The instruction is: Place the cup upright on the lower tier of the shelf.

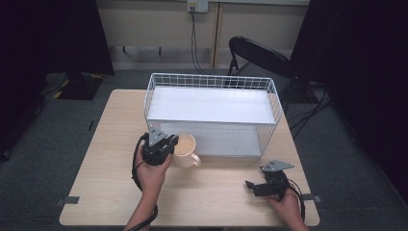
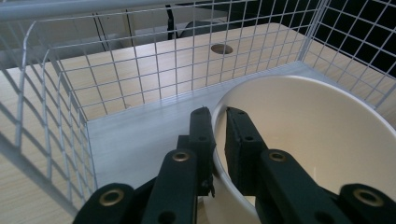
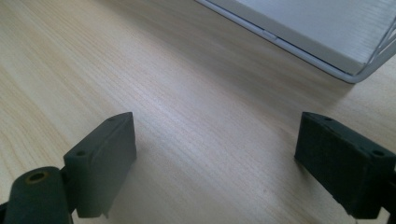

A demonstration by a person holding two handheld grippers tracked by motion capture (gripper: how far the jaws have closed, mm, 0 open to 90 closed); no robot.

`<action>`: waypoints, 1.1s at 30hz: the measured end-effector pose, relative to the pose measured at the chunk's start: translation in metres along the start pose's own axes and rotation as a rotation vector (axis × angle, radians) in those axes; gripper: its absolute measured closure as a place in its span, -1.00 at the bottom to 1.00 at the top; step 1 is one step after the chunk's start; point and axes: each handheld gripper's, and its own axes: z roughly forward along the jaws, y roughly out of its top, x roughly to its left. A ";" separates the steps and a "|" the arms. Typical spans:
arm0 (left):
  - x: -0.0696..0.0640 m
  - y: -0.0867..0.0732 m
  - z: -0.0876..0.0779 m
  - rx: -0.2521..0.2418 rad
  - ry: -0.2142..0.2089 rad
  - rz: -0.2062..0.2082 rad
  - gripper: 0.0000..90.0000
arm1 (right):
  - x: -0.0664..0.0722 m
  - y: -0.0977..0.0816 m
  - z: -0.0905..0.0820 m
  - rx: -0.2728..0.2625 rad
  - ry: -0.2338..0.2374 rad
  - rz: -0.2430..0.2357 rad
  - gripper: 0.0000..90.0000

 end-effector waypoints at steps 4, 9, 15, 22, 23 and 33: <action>-0.002 0.001 0.005 -0.003 0.005 -0.003 0.81 | 0.000 0.000 0.000 0.000 0.000 0.000 -0.74; -0.003 0.002 0.009 0.000 0.017 0.002 0.81 | 0.000 0.000 0.000 0.000 0.000 0.000 -0.74; -0.005 0.005 0.017 0.003 0.039 0.002 0.81 | 0.000 0.000 0.000 0.000 0.000 0.000 -0.74; -0.006 0.009 0.025 0.006 0.050 -0.001 0.81 | 0.000 0.000 0.000 0.000 0.000 0.000 -0.74; -0.007 0.009 0.027 0.007 0.055 -0.001 0.81 | 0.000 0.000 0.000 0.000 0.000 0.000 -0.74; -0.007 0.013 0.037 0.015 0.077 0.003 0.81 | 0.000 0.000 0.000 0.000 0.000 0.000 -0.74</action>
